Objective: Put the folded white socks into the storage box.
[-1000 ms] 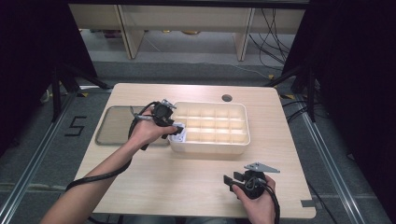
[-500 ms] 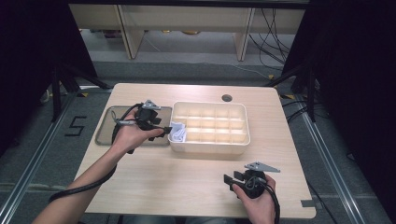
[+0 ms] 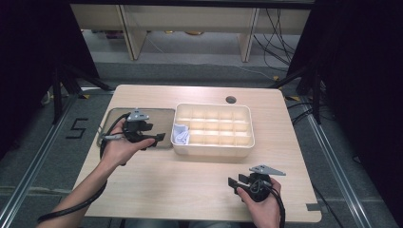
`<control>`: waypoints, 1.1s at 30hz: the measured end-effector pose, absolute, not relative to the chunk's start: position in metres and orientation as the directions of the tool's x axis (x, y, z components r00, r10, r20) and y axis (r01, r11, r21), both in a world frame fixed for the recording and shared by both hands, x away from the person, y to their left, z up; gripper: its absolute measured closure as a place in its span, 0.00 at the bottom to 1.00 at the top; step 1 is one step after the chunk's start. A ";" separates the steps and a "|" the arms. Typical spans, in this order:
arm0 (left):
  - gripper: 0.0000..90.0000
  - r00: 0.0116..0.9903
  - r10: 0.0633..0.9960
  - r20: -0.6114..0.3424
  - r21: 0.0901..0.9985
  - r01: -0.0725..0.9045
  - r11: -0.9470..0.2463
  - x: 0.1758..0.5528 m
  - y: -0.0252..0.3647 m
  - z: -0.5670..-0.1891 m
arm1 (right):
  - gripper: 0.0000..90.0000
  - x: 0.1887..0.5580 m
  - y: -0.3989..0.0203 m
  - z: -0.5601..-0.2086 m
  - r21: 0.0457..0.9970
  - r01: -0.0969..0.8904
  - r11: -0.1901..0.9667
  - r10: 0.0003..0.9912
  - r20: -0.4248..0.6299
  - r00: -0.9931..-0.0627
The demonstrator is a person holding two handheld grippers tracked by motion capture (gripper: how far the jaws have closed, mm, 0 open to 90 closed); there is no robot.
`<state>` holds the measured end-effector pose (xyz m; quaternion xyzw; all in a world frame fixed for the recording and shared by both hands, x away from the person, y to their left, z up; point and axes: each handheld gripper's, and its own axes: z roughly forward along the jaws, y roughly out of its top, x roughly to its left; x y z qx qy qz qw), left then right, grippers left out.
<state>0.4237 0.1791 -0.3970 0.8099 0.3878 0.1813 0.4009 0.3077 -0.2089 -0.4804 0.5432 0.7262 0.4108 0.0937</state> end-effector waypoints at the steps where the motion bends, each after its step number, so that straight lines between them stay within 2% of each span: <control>1: 0.40 0.622 0.783 -0.020 0.801 0.478 -0.359 0.422 0.181 -0.398 | 0.56 0.308 -0.209 -0.480 0.698 0.712 0.072 0.866 0.310 -0.392; 11: 0.40 0.582 0.813 -0.004 0.825 0.462 -0.326 0.400 0.211 -0.411 | 0.56 0.308 -0.210 -0.481 0.701 0.710 0.063 0.863 0.319 -0.392; 18: 0.40 0.541 0.840 -0.039 0.854 0.455 -0.253 0.383 0.231 -0.428 | 0.56 0.309 -0.212 -0.481 0.706 0.706 0.062 0.866 0.314 -0.390; 19: 0.40 0.521 0.851 -0.058 0.856 0.465 -0.226 0.378 0.238 -0.435 | 0.56 0.308 -0.211 -0.480 0.700 0.713 0.041 0.872 0.323 -0.367; 21: 0.40 0.499 0.863 -0.075 0.861 0.470 -0.197 0.373 0.245 -0.444 | 0.56 0.309 -0.214 -0.479 0.712 0.699 0.067 0.875 0.295 -0.384; 22: 0.40 0.499 0.863 -0.075 0.861 0.470 -0.197 0.373 0.245 -0.444 | 0.56 0.308 -0.211 -0.479 0.696 0.717 0.033 0.878 0.323 -0.354; 27: 0.40 0.454 0.887 -0.088 0.865 0.477 -0.158 0.362 0.260 -0.468 | 0.56 0.310 -0.215 -0.478 0.717 0.694 0.063 0.880 0.288 -0.378; 30: 0.40 0.414 0.901 -0.129 0.857 0.504 -0.109 0.356 0.269 -0.485 | 0.56 0.309 -0.215 -0.479 0.703 0.711 0.026 0.882 0.319 -0.347; 31: 0.40 0.391 0.912 -0.126 0.859 0.503 -0.097 0.353 0.273 -0.496 | 0.56 0.310 -0.219 -0.480 0.720 0.691 0.067 0.890 0.270 -0.368; 33: 0.40 0.378 0.918 -0.123 0.861 0.500 -0.091 0.352 0.275 -0.501 | 0.56 0.308 -0.218 -0.479 0.702 0.711 0.040 0.885 0.305 -0.352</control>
